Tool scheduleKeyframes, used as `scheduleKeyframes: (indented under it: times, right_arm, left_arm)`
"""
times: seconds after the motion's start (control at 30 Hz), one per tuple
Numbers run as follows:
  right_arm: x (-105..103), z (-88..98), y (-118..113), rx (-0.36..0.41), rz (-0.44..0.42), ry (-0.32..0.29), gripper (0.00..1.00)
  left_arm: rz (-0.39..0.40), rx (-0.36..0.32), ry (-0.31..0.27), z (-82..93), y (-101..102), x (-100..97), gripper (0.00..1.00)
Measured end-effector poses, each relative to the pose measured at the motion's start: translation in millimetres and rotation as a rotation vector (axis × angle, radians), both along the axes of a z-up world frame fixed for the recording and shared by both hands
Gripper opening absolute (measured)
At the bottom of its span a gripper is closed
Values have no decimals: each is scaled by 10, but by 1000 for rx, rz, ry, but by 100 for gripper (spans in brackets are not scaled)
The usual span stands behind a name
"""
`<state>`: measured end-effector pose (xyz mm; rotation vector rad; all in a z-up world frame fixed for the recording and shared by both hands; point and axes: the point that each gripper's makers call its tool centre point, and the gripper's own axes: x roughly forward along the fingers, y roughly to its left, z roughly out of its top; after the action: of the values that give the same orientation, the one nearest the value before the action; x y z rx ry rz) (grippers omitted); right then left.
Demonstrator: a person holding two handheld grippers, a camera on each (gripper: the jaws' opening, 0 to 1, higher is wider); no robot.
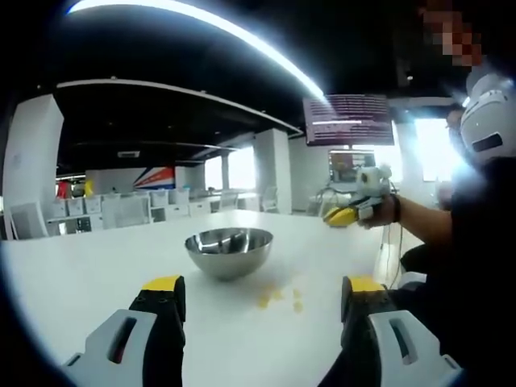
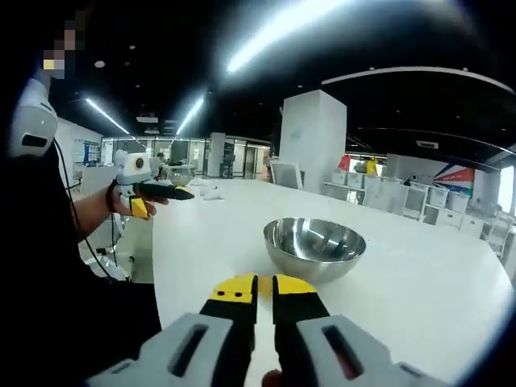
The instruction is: Pick up the QQ candy scattered on the table and place it into the stainless steel bowl on the table
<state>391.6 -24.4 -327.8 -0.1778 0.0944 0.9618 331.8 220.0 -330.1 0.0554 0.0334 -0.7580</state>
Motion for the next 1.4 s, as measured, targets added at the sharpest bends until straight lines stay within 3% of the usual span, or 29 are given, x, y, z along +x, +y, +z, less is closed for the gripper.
scheduleKeyframes:
  times: [0.23, 0.53, 0.73, 0.93, 1.07, 1.27, 1.4]
  right_arm:
    - [30, 40, -159, 17, -38, -2, 9]
    - [107, 120, -33, -12, -16, -23, 9]
    - [307, 221, 150, -111, 36, -51, 9]
    - [612, 262, 431, -207, 102, -40, 9]
    - [900, 188, 587, -333, 135, -40, 9]
    - [1249, 121, 799, -420, 163, -4, 9]
    - [1434, -49, 908, -523, 190, 26, 9]
  left_arm:
    - [-5, 0, 5, -21, -35, 12, 79]
    - [-9, -2, 3, -6, -33, 18, 79]
    - [-24, 10, 16, -43, -45, -13, 79]
    - [-26, 18, 20, -37, -41, -31, 79]
    - [-21, 36, 33, -69, -26, -25, 79]
    - [-16, 36, 38, -81, -16, -22, 79]
    - [-6, 34, 47, -115, 18, -10, 79]
